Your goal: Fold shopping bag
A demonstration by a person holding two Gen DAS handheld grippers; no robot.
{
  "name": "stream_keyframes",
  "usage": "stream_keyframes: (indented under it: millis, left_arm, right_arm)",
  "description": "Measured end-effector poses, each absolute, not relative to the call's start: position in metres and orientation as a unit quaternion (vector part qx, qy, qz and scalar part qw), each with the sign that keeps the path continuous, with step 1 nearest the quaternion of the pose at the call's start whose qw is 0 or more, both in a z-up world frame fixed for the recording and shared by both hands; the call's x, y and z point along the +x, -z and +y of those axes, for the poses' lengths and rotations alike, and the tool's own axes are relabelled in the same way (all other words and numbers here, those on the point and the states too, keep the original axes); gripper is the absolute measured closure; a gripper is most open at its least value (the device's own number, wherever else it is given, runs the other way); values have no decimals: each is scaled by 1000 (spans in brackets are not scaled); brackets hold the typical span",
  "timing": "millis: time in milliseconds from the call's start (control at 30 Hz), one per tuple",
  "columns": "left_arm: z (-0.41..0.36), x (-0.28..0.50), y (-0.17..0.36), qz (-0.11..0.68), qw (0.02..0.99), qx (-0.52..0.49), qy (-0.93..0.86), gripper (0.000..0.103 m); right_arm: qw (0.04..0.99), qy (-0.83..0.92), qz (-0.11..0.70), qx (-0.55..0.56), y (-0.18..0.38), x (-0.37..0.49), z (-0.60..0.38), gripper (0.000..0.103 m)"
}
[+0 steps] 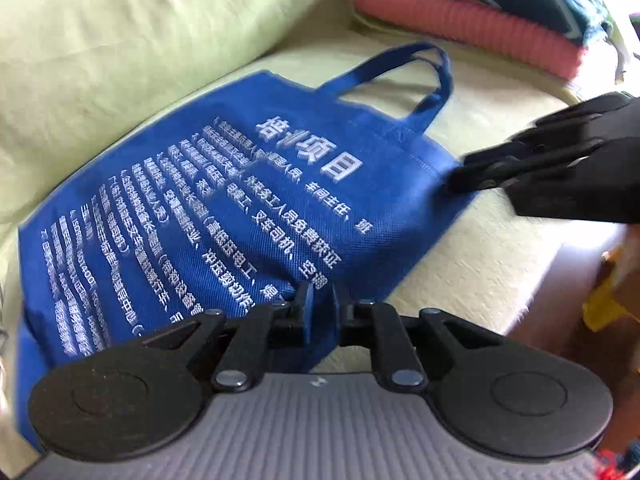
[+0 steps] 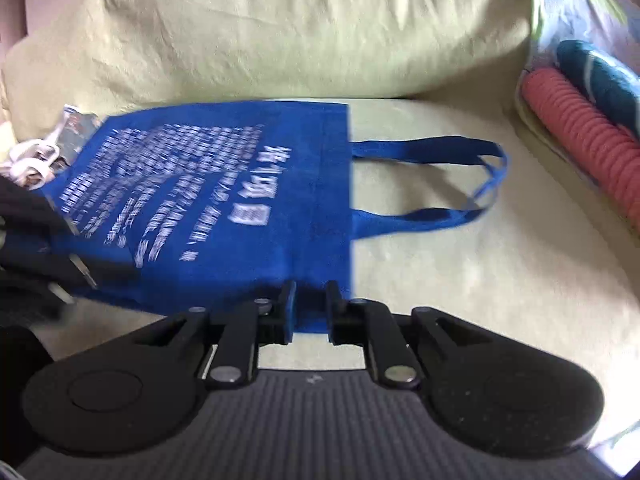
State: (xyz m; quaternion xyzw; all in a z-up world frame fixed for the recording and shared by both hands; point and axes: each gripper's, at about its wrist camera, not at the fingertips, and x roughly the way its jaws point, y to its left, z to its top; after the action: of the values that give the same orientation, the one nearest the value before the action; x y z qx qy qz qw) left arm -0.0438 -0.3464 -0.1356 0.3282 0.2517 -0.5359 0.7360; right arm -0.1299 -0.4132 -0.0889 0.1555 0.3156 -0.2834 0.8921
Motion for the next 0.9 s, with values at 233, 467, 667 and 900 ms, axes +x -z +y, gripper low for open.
stream_keyframes:
  millis: [233, 467, 667, 900]
  left_arm:
    - [-339, -40, 134, 249, 730, 328, 546, 87]
    - [-257, 17, 132, 286, 779, 292, 475, 88]
    - [-196, 84, 121, 357, 830, 188, 385, 91]
    - [-171, 73, 101, 377, 846, 83, 369, 54]
  right_arm:
    - [933, 202, 280, 100, 76, -111, -380, 88]
    - [927, 206, 288, 121, 105, -106, -380, 87]
    - [924, 215, 287, 133, 106, -101, -380, 86]
    - [921, 215, 293, 137, 104, -99, -382, 83]
